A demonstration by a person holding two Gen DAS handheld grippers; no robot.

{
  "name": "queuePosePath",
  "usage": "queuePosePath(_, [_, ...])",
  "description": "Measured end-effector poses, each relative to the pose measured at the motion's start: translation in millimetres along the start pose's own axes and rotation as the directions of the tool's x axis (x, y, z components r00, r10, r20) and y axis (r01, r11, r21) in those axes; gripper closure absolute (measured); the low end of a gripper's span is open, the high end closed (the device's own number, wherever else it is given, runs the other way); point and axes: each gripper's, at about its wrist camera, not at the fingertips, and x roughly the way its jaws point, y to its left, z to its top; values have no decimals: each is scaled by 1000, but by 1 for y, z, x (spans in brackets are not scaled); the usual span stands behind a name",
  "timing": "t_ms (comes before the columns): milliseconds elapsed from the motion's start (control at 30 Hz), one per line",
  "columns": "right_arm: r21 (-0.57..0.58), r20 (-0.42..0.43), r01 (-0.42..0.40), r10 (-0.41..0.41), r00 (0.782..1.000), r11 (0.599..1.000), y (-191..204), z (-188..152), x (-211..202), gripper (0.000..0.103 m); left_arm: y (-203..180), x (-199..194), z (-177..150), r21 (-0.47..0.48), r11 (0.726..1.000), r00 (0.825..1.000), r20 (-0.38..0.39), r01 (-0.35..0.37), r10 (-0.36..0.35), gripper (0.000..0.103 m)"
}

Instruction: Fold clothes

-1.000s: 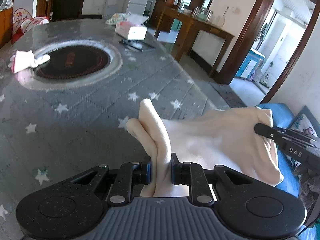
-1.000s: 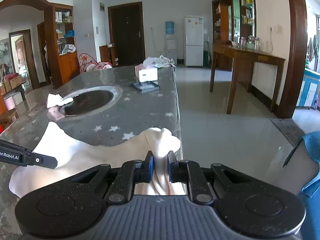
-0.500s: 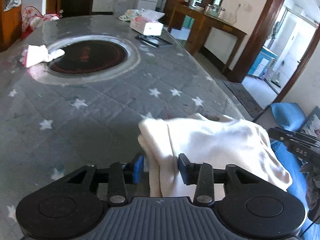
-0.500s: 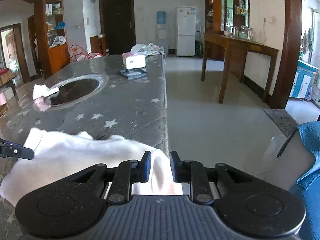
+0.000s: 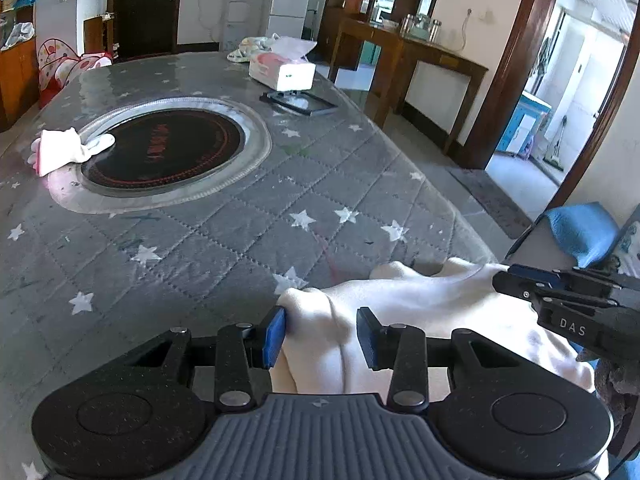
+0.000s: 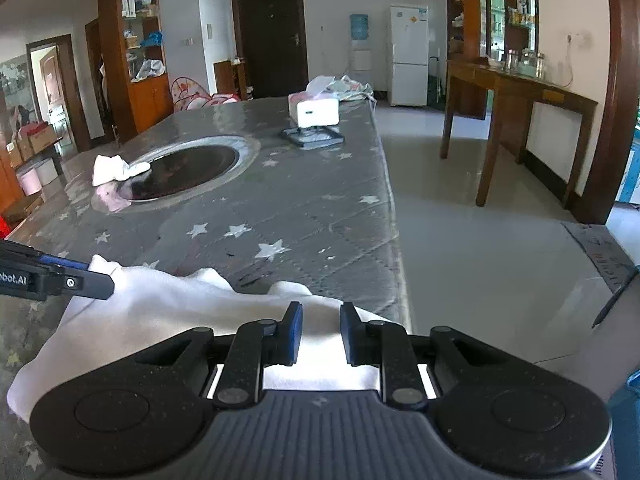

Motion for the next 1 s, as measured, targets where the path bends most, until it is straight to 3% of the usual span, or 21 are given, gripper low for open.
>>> queuePosePath(300, [-12, -18, 15, -15, 1000, 1000, 2, 0, 20, 78, 12, 9, -3, -14, 1000, 1000, -19, -4, 3, 56])
queuePosePath(600, [-86, -11, -78, 77, 997, 993, 35, 9, 26, 64, 11, 9, -2, -7, 1000, 1000, -17, -14, 14, 49])
queuePosePath(833, [-97, -22, -56, 54, 998, 994, 47, 13, 43, 64, 17, 6, -3, -14, 999, 999, -15, -29, 28, 45])
queuePosePath(1000, [-107, 5, -91, 92, 996, 990, 55, 16, 33, 60, 22, 1, -3, -23, 999, 999, -4, -44, 44, 41])
